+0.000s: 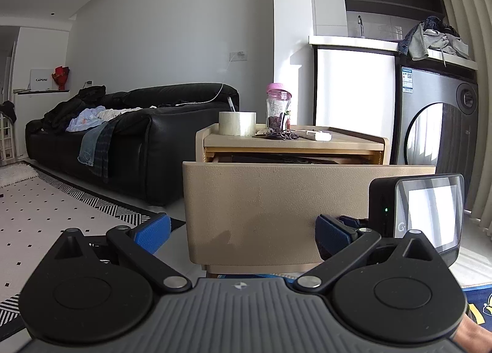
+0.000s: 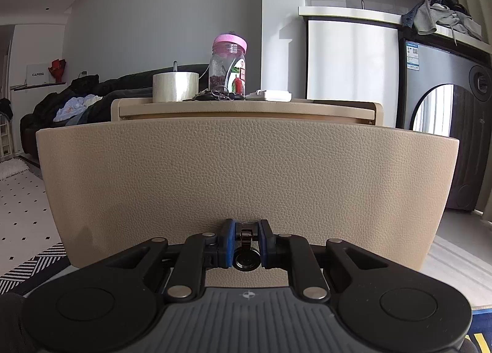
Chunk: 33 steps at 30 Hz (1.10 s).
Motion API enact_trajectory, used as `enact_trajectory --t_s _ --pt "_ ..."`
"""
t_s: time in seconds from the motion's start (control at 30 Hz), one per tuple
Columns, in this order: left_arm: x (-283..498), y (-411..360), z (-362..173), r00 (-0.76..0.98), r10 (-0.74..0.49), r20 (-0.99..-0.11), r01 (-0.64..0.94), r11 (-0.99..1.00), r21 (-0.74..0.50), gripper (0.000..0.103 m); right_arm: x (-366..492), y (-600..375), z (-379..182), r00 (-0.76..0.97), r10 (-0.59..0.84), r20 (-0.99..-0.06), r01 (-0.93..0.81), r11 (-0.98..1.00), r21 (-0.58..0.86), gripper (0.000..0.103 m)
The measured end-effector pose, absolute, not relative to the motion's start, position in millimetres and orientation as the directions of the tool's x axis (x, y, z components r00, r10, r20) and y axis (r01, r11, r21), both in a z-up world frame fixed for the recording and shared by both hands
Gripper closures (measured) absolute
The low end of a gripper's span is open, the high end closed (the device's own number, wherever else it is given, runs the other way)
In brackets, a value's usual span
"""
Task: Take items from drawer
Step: 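Push the top drawer shut with the right gripper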
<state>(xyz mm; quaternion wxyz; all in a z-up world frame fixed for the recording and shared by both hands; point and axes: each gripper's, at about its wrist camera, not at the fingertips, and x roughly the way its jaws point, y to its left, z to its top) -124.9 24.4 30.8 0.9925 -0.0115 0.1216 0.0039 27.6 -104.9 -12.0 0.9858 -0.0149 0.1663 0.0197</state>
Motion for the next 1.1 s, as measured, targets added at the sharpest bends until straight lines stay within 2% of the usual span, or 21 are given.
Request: enact_trajectory --t_s 0.5,1.1 --pt "-108 18 32 0.953 -0.022 -0.301 0.013 0.999 -0.032 0.000 69 -105 -11 0.939 0.037 -0.342 -0.052 0.998 -0.035 0.085" --pt "-83 9 36 0.942 -0.059 -0.331 0.040 0.997 -0.062 0.000 110 -102 -11 0.935 0.027 -0.353 -0.053 0.996 -0.065 0.085"
